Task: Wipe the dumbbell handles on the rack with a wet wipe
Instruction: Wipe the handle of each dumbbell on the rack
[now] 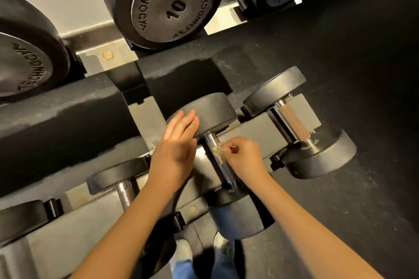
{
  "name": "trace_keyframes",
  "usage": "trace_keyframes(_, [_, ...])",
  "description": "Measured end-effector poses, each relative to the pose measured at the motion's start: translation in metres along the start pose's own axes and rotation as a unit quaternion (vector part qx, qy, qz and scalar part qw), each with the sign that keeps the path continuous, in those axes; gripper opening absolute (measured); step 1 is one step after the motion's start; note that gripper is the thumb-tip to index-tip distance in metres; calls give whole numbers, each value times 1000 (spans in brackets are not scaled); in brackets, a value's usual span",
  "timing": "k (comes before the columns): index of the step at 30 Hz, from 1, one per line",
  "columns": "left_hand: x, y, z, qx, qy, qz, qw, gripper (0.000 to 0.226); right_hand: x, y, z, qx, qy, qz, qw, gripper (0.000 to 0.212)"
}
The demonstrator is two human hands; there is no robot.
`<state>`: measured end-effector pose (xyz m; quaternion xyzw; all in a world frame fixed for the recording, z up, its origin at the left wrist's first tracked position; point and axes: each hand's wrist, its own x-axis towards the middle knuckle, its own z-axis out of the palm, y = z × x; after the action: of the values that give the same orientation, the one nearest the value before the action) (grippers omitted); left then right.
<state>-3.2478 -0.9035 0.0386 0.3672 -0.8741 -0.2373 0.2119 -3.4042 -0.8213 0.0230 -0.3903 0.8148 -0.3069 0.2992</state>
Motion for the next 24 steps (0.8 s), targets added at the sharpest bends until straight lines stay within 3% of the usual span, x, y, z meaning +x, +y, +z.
trace_keyframes(6, [3,0,2,26,18,16,999,46,19,-19,9,102,52,38,993,12])
trace_keyframes(14, [-3,3,6,48,22,36,998,45,-7,4,-15,-35,-78,54,995,9])
trace_keyframes(21, [0,9,4,4,25,-41,999,52,16,-4,-1,64,0,-4,998,21])
trace_keyframes(24, [-4,12,12,12,48,-58,997,50,9,5,-10,-26,-50,-27,998,16])
